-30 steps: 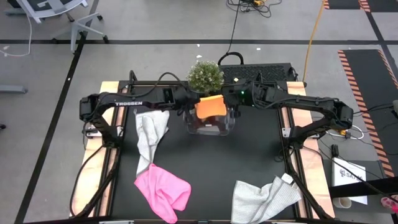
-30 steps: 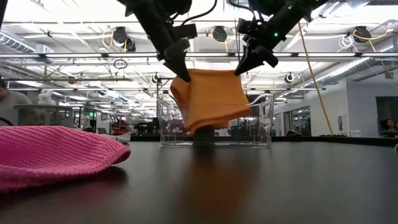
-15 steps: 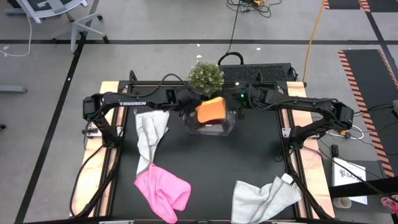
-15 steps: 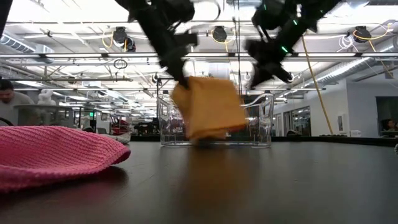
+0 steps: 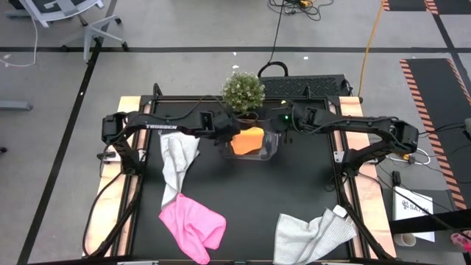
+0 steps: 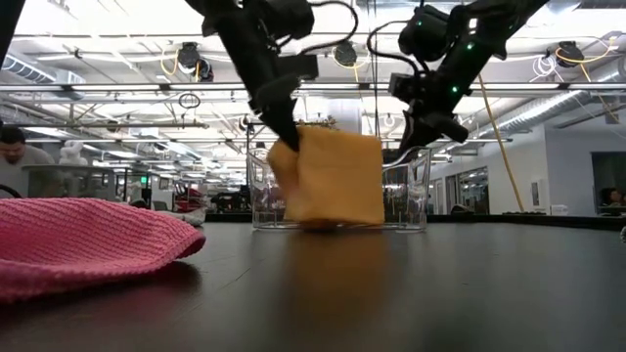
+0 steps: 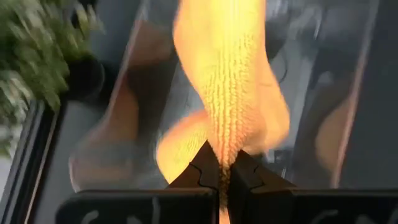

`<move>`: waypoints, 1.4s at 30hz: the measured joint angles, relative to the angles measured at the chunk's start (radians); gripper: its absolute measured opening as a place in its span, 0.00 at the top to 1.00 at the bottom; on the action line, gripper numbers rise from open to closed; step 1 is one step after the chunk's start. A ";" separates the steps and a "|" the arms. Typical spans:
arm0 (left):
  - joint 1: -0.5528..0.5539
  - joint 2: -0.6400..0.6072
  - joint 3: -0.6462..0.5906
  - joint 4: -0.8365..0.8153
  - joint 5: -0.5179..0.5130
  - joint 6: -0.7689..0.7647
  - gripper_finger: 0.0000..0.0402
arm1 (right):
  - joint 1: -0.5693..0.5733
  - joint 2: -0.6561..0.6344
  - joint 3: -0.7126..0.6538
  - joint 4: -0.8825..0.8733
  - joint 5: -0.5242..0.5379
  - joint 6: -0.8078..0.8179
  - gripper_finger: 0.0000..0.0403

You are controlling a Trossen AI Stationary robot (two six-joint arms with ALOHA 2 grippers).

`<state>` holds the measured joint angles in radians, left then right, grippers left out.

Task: Fold microfiber towels
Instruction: Put the orange microfiber towel into the transparent bin

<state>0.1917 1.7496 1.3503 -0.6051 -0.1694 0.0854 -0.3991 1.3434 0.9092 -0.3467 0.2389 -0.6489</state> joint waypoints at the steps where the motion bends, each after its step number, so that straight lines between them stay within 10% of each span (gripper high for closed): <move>1: -0.004 0.000 0.008 0.007 -0.007 -0.008 0.99 | -0.001 -0.004 0.000 0.010 0.002 0.012 1.00; 21: -0.032 0.001 0.276 -0.113 -0.151 0.014 0.99 | 0.250 -0.288 0.066 0.043 -0.215 0.547 0.96; 42: -0.042 0.001 0.276 -0.142 -0.147 -0.009 0.99 | 0.275 -0.015 0.273 -0.143 0.044 0.431 0.54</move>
<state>0.1497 1.7508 1.6264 -0.7470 -0.3161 0.0769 -0.1242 1.3281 1.1818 -0.4898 0.2832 -0.2174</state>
